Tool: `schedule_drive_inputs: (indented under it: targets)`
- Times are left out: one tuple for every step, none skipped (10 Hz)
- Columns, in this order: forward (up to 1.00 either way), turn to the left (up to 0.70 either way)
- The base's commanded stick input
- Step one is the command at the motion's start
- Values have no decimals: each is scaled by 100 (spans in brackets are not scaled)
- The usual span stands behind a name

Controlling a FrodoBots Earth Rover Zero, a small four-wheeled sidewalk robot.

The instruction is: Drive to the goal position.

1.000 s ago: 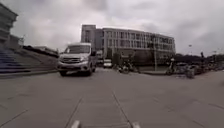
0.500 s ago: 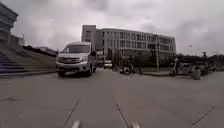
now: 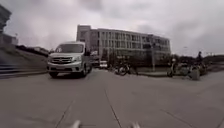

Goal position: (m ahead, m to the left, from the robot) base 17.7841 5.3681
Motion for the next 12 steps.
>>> schedule_drive_inputs:
  targets:
    - [70, 0]
    - [70, 0]
    - [70, 0]
    - [70, 0]
    - [70, 0]
    - [70, 1]
    - [70, 13]
    - [70, 35]
    - [70, 34]
    - [70, 12]
    - [70, 4]
    - [70, 0]
